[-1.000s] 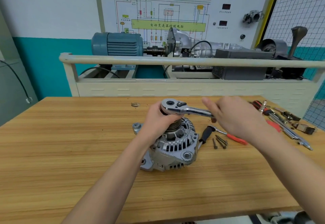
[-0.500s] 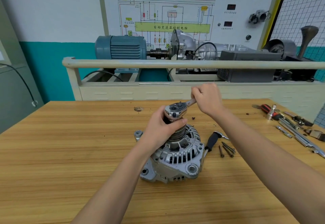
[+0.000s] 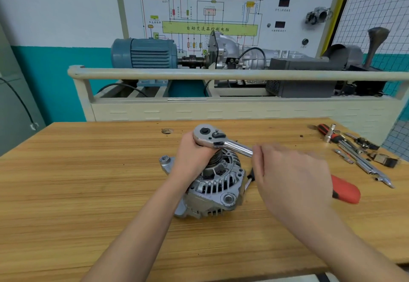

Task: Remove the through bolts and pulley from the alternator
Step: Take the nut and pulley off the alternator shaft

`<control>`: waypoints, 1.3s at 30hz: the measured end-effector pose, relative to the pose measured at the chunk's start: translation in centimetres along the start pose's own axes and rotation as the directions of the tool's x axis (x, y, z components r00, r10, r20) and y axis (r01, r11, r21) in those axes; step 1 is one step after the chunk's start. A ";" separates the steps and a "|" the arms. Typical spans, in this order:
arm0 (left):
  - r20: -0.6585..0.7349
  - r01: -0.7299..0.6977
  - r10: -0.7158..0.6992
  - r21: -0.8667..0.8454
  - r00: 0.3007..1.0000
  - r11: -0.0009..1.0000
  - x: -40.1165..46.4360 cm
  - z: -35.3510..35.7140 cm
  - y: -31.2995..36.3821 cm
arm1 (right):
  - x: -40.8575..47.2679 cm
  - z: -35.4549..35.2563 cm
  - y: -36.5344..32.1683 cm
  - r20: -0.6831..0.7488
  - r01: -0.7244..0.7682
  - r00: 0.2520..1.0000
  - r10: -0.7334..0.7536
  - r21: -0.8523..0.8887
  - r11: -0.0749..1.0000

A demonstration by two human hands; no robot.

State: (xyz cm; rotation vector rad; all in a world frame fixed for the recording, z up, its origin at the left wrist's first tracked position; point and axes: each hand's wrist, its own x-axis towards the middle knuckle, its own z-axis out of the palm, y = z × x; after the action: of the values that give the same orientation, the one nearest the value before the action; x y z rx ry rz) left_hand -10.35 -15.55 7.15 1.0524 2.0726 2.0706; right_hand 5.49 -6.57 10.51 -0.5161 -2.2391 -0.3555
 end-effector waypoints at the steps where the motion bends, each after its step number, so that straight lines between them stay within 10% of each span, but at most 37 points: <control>1: 0.003 0.007 -0.007 0.011 1.000 1.000 0.1 0.0 0.0 | -0.3 -0.1 -0.1 -0.025 0.011 1.000 -0.011 0.012 1.000; 20: 0.186 0.201 -0.166 -0.187 0.968 0.962 -0.3 -2.4 1.8 | 11.7 10.8 3.9 0.109 0.133 0.972 -0.210 0.486 0.864; 25: 0.046 0.181 -0.177 -0.078 0.983 0.980 1.3 -1.6 4.8 | 12.6 11.2 3.4 0.139 0.151 0.955 -0.262 0.532 0.833; 29: 0.093 0.123 -0.137 0.148 0.986 0.981 1.9 -0.4 4.8 | 12.2 10.8 3.3 0.162 0.131 0.955 -0.247 0.518 0.845; 39: 0.258 -0.032 0.052 -0.081 0.965 0.996 1.8 -1.8 2.9 | 7.0 4.5 4.1 0.134 0.199 0.964 -0.230 0.211 0.957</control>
State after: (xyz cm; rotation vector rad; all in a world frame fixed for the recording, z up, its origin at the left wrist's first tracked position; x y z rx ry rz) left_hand -11.36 -16.55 10.72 1.2878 1.8472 1.8916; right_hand 0.36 0.63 13.31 -0.2010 -2.4600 -0.2060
